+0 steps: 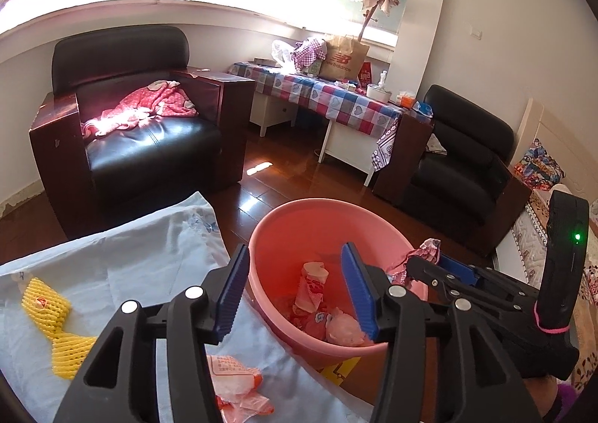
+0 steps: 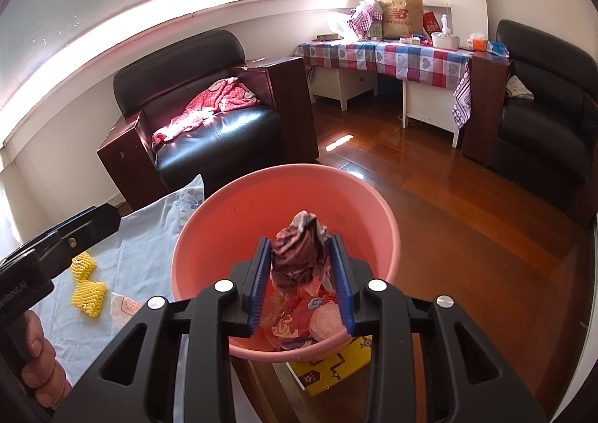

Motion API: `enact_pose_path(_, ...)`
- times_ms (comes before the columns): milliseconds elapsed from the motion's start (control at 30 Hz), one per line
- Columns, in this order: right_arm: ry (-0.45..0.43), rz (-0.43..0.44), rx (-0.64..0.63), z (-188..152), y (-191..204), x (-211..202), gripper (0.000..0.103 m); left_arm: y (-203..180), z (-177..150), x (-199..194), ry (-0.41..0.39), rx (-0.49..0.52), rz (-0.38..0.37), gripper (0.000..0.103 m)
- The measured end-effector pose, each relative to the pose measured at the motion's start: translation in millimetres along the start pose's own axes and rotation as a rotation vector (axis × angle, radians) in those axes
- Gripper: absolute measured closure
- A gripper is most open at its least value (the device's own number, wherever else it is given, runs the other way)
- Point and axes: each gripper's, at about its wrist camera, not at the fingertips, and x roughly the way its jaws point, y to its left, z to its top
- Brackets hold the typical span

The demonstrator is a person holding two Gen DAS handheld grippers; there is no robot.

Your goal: Collect trash

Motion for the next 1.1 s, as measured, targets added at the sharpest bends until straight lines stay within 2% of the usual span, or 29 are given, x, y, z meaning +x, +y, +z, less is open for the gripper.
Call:
enact_pose_path(100, 0.001, 0.002, 0.003, 0, -1, 0, 0.068, 4, 0, -5, -0.005, 0.0, 0.007, 0.05)
enact_pose_path(200, -0.011, 0.008, -0.011, -2, 1, -3, 0.061, 10, 1, -11, -0.011, -0.008, 0.016, 0.049)
enact_pose_path(533, -0.002, 0.056, -0.055, -7, 20, -10, 0.06, 41, -4, -30, -0.02, -0.05, 0.078, 0.048)
enact_pose_path(867, 0.052, 0.169, -0.131, -23, 65, -15, 0.06, 89, -20, -67, -0.037, -0.104, 0.183, 0.048)
enact_pose_path(1000, 0.066, 0.201, -0.16, -27, 80, -17, 0.06, 117, -36, -86, -0.044, -0.131, 0.247, 0.042)
enact_pose_path(1100, 0.08, 0.218, -0.169, -30, 88, -15, 0.06, 139, -52, -91, -0.02, -0.155, 0.295, 0.042)
